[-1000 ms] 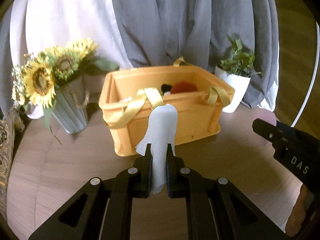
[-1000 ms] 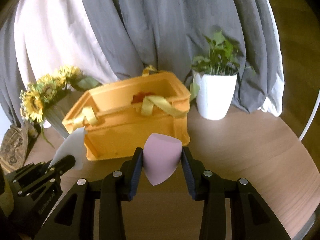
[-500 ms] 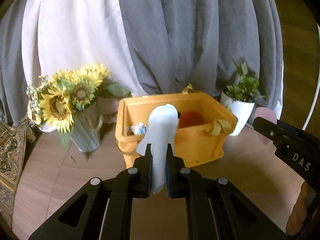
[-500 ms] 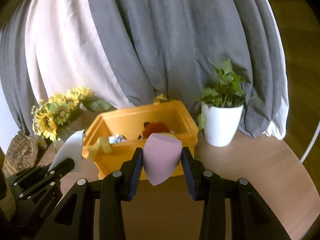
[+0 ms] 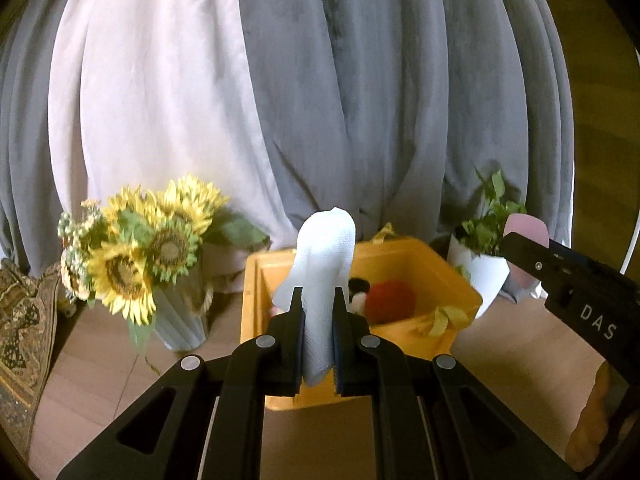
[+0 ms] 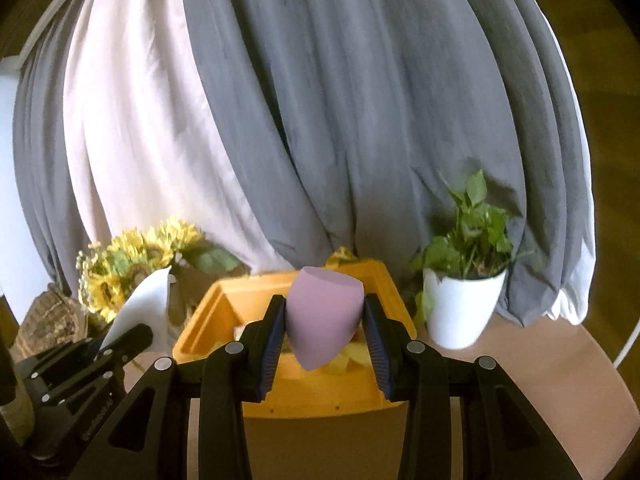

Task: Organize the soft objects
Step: 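Carry the white cloth and pink sponge up over the orange crate with both tools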

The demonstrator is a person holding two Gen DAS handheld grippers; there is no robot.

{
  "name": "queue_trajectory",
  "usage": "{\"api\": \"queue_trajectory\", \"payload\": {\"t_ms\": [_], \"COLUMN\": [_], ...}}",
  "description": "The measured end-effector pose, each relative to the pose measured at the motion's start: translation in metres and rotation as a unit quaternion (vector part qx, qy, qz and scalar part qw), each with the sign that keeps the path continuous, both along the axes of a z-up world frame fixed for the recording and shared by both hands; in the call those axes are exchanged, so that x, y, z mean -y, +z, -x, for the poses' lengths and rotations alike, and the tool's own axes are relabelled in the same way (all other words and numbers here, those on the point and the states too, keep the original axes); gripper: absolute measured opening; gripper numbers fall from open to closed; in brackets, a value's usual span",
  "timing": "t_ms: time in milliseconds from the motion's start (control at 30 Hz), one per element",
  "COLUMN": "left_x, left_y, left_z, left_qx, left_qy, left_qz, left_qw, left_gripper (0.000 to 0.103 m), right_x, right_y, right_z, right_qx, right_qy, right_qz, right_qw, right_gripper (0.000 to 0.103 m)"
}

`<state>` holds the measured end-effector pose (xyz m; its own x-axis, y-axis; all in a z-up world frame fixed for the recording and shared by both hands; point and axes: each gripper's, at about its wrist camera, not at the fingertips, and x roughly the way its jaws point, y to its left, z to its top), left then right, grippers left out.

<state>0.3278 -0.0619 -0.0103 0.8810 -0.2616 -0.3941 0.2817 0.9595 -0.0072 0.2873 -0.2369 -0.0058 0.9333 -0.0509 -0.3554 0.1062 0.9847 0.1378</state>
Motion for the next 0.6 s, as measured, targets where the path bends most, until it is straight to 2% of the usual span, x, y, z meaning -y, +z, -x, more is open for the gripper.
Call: {"api": "queue_trajectory", "payload": {"t_ms": [267, 600], "left_x": [0.008, 0.020], "left_y": [0.012, 0.013], "left_z": [-0.017, -0.048], "left_qx": [0.022, 0.026], "left_qy": [-0.001, -0.001], "left_qz": [0.000, 0.002], "left_qw": [0.9997, 0.9997], "left_gripper": [0.012, 0.012], "right_x": [0.007, 0.017], "right_y": [0.009, 0.011], "right_z": [-0.020, -0.055], "right_qx": [0.017, 0.021], "right_qy": [0.000, 0.007], "right_qz": [0.003, 0.007], "right_qw": [1.000, 1.000], "right_gripper": [0.040, 0.040]}}
